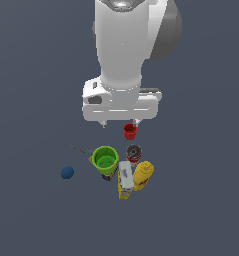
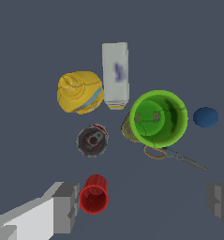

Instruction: Pick up a designated object from a clutter of objects.

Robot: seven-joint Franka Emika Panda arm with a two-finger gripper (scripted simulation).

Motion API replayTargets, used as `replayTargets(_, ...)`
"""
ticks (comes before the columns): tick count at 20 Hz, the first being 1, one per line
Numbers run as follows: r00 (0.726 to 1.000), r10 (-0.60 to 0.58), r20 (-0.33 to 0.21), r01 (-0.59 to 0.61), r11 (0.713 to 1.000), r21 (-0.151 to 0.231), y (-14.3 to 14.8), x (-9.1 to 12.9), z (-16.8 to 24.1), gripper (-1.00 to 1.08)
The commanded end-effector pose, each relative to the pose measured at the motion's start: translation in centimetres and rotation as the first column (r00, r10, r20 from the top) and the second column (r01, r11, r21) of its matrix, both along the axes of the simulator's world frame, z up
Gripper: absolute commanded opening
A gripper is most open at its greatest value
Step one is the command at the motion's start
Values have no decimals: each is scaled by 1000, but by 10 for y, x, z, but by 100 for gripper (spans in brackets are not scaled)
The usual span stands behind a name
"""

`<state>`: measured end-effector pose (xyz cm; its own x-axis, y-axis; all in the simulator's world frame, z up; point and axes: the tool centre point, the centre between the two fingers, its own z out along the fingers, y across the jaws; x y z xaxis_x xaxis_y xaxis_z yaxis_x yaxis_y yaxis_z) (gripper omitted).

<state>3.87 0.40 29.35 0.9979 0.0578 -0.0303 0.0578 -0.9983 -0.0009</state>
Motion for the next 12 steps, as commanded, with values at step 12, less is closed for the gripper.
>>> replayTargets(12,998,52,21,-52,999,-2,11,84,-59,100)
